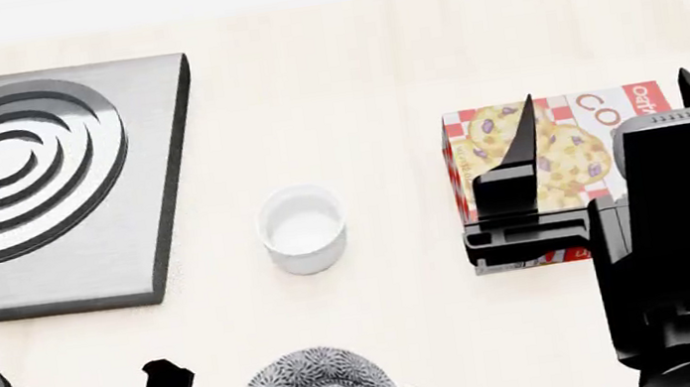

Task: Pick the akita bowl on the stove and place it on the plate.

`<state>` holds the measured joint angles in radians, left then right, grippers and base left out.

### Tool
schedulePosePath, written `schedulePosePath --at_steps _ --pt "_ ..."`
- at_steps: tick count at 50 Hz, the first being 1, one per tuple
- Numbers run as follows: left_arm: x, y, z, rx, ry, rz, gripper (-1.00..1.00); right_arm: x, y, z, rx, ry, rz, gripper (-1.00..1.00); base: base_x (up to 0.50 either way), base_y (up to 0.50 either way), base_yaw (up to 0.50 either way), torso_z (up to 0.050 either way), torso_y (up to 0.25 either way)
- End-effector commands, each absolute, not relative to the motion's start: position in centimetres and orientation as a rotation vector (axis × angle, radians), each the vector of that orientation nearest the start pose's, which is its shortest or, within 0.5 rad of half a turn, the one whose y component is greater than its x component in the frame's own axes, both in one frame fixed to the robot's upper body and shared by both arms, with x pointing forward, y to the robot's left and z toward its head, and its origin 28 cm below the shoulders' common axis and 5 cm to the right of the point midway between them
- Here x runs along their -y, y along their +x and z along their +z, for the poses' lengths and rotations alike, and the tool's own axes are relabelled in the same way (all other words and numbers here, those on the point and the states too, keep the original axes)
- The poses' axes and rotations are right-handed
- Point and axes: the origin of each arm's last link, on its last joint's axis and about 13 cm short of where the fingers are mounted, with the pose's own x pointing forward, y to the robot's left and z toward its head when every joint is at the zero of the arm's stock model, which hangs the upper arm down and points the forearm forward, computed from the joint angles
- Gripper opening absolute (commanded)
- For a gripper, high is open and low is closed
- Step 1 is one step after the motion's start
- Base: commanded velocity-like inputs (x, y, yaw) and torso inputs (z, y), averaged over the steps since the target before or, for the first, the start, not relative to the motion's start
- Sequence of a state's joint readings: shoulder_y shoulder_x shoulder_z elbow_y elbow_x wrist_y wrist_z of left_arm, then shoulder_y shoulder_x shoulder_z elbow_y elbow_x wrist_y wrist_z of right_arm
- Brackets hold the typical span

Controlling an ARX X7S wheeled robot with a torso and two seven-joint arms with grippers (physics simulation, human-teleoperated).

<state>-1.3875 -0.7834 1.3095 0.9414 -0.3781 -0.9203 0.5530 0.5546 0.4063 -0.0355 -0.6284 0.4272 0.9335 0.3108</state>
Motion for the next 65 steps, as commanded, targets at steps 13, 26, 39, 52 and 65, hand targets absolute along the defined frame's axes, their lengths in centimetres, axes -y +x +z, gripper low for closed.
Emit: schedulePosePath --at_steps 13,26,39,52,65 --pt "-18.9 21.8 25.1 0.058 1.319 -1.31 -1.0 14.3 25.2 21.2 0.214 -0.123 -0.086 1.0 0.0 0.0 0.0 0.0 0.001" --pt "-19.0 22.3 23.9 0.041 1.321 -1.299 -1.0 14.3 25.2 21.3 0.214 -0.122 -0.087 1.0 0.0 0.0 0.0 0.0 0.0" --pt "-18.7 22.5 23.6 0.045 1.319 -1.291 -1.0 14.3 25.2 21.3 0.215 -0.122 -0.087 1.0 0.0 0.0 0.0 0.001 0.001" --pt "-18.1 22.4 22.8 0.05 1.313 -1.303 -1.0 14.3 25.1 21.3 0.215 -0.121 -0.087 1.0 0.0 0.0 0.0 0.0 0.0" --pt "-17.9 22.3 21.8 0.043 1.302 -1.32 -1.0 14.3 25.2 21.2 0.215 -0.121 -0.086 1.0 0.0 0.0 0.0 0.0 0.0"
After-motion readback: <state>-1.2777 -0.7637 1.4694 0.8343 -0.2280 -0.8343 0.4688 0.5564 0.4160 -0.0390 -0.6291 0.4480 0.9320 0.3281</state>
